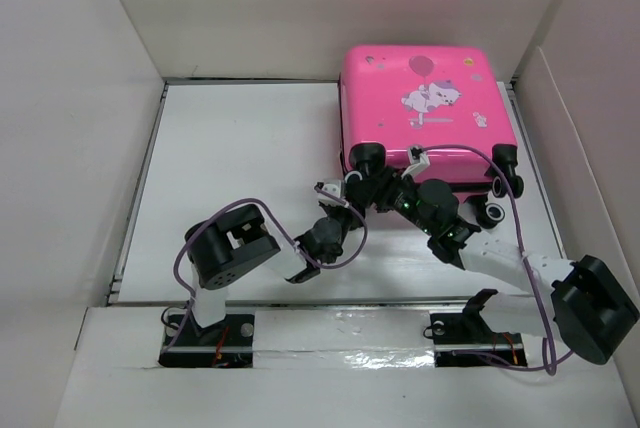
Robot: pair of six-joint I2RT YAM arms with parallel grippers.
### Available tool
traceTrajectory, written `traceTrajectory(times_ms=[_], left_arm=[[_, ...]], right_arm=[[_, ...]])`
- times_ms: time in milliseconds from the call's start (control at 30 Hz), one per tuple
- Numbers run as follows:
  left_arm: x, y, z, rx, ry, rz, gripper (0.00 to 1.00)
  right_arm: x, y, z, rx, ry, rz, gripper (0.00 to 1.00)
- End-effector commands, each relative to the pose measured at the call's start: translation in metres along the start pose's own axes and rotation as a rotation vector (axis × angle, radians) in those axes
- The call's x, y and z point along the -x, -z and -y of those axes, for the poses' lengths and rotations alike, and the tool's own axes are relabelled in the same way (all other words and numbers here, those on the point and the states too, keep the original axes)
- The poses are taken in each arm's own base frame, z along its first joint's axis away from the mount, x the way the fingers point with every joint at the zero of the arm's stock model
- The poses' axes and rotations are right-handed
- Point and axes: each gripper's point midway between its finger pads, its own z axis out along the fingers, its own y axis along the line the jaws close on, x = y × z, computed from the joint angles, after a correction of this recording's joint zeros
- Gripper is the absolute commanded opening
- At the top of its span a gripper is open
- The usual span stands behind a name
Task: Pack the luggage
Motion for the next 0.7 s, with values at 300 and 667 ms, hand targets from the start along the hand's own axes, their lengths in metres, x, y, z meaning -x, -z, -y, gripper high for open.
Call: traceTrajectory(times_ms=[300, 667], left_arm=[[0.176, 0.015, -0.004, -0.058, 0.348, 0.569, 0.00], [0.190, 0.042, -0.064, 0.074, 0.161, 0.583, 0.00]], right_arm=[[-0.017, 0.034, -0.110, 0.498, 0.013, -0.084, 0.31], [-0.005, 0.050, -0.086, 0.415, 0.037, -0.025, 0.28]])
